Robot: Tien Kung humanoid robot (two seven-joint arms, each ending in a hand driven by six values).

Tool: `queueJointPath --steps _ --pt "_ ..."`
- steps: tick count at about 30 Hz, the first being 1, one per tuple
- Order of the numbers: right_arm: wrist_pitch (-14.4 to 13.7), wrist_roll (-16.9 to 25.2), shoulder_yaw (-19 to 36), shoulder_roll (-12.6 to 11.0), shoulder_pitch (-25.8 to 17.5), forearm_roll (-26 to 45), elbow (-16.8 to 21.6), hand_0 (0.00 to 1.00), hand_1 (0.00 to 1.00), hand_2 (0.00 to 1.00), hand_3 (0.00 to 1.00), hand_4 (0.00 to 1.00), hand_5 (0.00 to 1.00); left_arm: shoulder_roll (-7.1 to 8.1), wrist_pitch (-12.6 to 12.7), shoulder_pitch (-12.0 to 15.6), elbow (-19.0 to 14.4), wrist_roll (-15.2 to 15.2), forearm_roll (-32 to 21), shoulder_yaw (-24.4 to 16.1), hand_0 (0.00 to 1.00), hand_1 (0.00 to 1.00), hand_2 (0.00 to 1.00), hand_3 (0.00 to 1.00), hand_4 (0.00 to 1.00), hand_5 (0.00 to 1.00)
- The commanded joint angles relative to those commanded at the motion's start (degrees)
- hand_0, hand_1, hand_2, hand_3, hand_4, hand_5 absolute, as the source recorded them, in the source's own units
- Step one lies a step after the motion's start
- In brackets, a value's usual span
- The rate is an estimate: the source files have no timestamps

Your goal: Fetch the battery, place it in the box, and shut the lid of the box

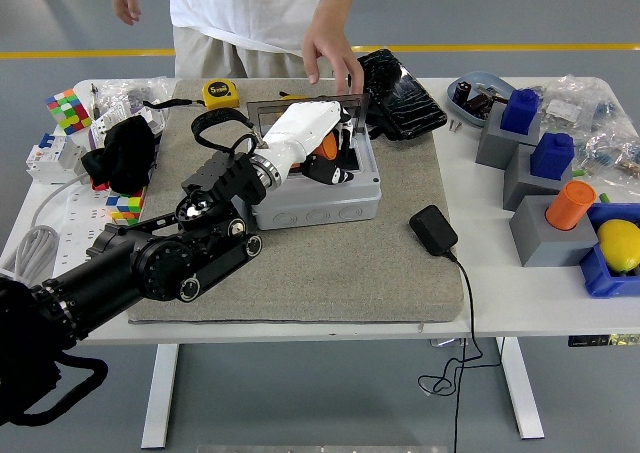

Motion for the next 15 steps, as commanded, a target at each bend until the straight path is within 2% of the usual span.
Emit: queueJointPath --steps 4,5,10,11,15 --pt "-0.01 -0.01 -0.1 -0.05 0.07 -0.04 0.01 0.545 0.599 0.586 0.541 0.914 0.476 0.0 0.47 -0.44 0.66 -0.54 0.08 0.32 0.246 0.209 0.235 0.276 0.998 0.026" --pt "0.0 -0.01 -0.05 -0.04 0.08 -0.04 0.01 0.546 0.6 0.585 0.54 0.913 0.477 0.0 0.53 -0.54 0.8 -0.67 0.06 0.46 0.378 0.375 0.383 0.385 0.998 0.055" --pt "-0.01 -0.01 0.06 -0.01 0.09 -0.04 0.01 0.546 0.6 0.585 0.54 0.913 0.477 0.0 0.42 -0.61 1.3 -0.8 0.31 0.71 0.378 0.375 0.383 0.385 0.998 0.055" --pt "-0.01 0.0 0.09 -0.01 0.08 -0.05 0.01 0.547 0.599 0.585 0.54 0.912 0.476 0.0 0.39 -0.57 1.37 -0.83 0.41 0.74 0.648 0.639 0.612 0.639 0.998 0.106" --pt "0.0 -0.01 0.04 0.03 0.02 -0.02 0.0 0.547 0.599 0.585 0.54 0.912 0.476 0.0 0.19 -0.36 1.49 -0.84 0.34 0.88 0.648 0.639 0.612 0.639 0.998 0.106"
